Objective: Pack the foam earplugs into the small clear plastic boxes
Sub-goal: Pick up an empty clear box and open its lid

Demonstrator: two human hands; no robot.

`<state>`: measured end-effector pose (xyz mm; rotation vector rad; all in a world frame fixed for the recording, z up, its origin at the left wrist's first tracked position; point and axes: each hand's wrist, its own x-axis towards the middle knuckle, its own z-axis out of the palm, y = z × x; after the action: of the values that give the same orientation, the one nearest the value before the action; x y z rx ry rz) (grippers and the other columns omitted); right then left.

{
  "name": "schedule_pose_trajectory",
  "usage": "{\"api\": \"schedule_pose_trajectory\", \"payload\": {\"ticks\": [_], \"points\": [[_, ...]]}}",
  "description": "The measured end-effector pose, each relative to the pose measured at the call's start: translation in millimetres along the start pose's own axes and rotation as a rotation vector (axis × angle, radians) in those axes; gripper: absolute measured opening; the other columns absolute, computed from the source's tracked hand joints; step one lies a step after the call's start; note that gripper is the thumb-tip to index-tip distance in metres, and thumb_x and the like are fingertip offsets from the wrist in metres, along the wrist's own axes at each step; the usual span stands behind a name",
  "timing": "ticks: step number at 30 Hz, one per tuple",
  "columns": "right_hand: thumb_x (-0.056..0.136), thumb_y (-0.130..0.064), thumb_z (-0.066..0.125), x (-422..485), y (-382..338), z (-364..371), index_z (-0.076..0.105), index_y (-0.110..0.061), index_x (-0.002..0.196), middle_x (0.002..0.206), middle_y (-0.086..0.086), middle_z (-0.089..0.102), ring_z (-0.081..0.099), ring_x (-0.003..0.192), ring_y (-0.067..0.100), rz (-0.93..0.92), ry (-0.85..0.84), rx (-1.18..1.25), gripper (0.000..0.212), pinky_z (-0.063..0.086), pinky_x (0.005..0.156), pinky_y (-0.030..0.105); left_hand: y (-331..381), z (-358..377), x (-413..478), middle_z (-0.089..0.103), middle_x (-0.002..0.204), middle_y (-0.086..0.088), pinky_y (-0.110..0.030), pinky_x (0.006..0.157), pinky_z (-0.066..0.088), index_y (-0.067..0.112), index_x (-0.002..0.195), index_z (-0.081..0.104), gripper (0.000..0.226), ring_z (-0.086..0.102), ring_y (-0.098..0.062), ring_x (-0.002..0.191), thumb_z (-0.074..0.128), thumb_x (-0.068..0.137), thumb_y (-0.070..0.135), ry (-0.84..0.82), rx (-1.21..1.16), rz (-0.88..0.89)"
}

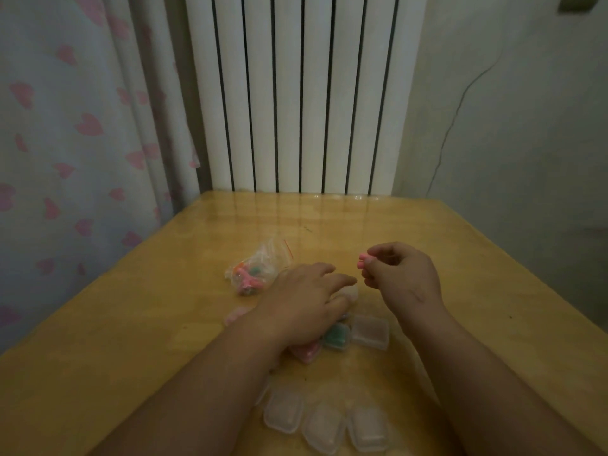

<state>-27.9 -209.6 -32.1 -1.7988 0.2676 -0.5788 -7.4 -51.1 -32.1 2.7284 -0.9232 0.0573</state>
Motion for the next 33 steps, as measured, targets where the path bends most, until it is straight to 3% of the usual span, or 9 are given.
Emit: {"api": "schedule_pose_trajectory", "payload": {"ticks": [6, 11, 18, 22, 25, 29, 31, 33], "points": [[0.089, -0.022, 0.068, 2, 3, 2, 0.068, -0.022, 0.097, 0.079, -0.006, 0.072, 0.069, 0.076, 0.009, -0.052, 0.01, -0.05, 0.009, 0.06, 0.077, 0.039, -1, -1, 1, 0.027, 0.16, 0.004, -0.042, 0.112, 0.024, 0.042, 0.148, 0.033, 0.049, 0.027, -0.019, 0.144, 0.022, 0.101, 0.055, -0.118, 0.068, 0.012], [0.089, -0.022, 0.067, 2, 6, 6, 0.068, -0.021, 0.098, 0.08, -0.007, 0.072, 0.068, 0.078, 0.01, -0.051, -0.006, -0.078, 0.008, 0.06, 0.078, 0.039, 4, -9, 11, 0.046, 0.147, -0.005, -0.047, 0.104, 0.031, 0.044, 0.148, 0.029, 0.054, 0.041, -0.03, 0.133, 0.024, 0.098, 0.061, -0.247, 0.232, -0.018], [0.09, -0.022, 0.067, 1, 4, 5, 0.069, -0.018, 0.1, 0.08, -0.007, 0.071, 0.068, 0.078, 0.01, -0.044, 0.0, -0.064, 0.011, 0.059, 0.074, 0.034, 8, -5, 18, 0.058, 0.134, -0.005, -0.043, 0.092, 0.038, 0.054, 0.143, 0.031, 0.046, 0.052, -0.028, 0.12, 0.023, 0.098, 0.063, -0.317, 0.128, -0.024], [0.088, -0.024, 0.068, 0, 4, 3, 0.068, -0.024, 0.094, 0.078, -0.007, 0.071, 0.068, 0.078, 0.008, -0.053, 0.01, -0.06, 0.006, 0.059, 0.076, 0.037, 6, -4, 18, 0.062, 0.127, -0.002, -0.043, 0.091, 0.037, 0.045, 0.137, 0.045, 0.043, 0.052, -0.026, 0.117, 0.032, 0.098, 0.057, -0.203, 0.151, -0.008], [0.089, -0.026, 0.067, -1, 3, 1, 0.067, -0.025, 0.097, 0.082, -0.007, 0.071, 0.067, 0.079, 0.007, -0.05, 0.03, -0.052, 0.007, 0.059, 0.078, 0.038, 3, -13, 14, 0.064, 0.116, 0.005, -0.041, 0.092, 0.043, 0.036, 0.121, 0.063, 0.035, 0.055, -0.019, 0.109, 0.043, 0.096, 0.052, -0.057, 0.064, -0.066], [0.09, -0.025, 0.066, -4, -1, 2, 0.066, -0.025, 0.097, 0.083, -0.007, 0.07, 0.067, 0.077, 0.008, -0.041, 0.024, -0.028, 0.007, 0.059, 0.077, 0.036, -7, -27, 8, 0.061, 0.097, 0.014, -0.025, 0.074, 0.045, 0.036, 0.085, 0.067, 0.003, 0.057, -0.006, 0.091, 0.068, 0.088, 0.037, 0.286, -0.261, -0.196], [0.09, -0.021, 0.065, -7, -2, 5, 0.066, -0.023, 0.098, 0.081, -0.005, 0.07, 0.067, 0.075, 0.009, -0.034, -0.008, -0.001, 0.008, 0.059, 0.072, 0.032, -14, -32, 2, 0.064, 0.09, 0.012, -0.024, 0.066, 0.047, 0.032, 0.076, 0.061, 0.016, 0.061, -0.006, 0.082, 0.074, 0.084, 0.026, 0.418, -0.44, -0.227], [0.091, -0.017, 0.063, -11, -3, 10, 0.065, -0.023, 0.102, 0.081, -0.003, 0.07, 0.067, 0.072, 0.011, -0.032, -0.061, -0.002, 0.012, 0.059, 0.066, 0.03, -21, -33, -5, 0.066, 0.087, 0.006, -0.032, 0.068, 0.055, 0.026, 0.078, 0.058, 0.021, 0.065, -0.011, 0.078, 0.075, 0.082, 0.016, 0.46, -0.673, -0.21]]}}
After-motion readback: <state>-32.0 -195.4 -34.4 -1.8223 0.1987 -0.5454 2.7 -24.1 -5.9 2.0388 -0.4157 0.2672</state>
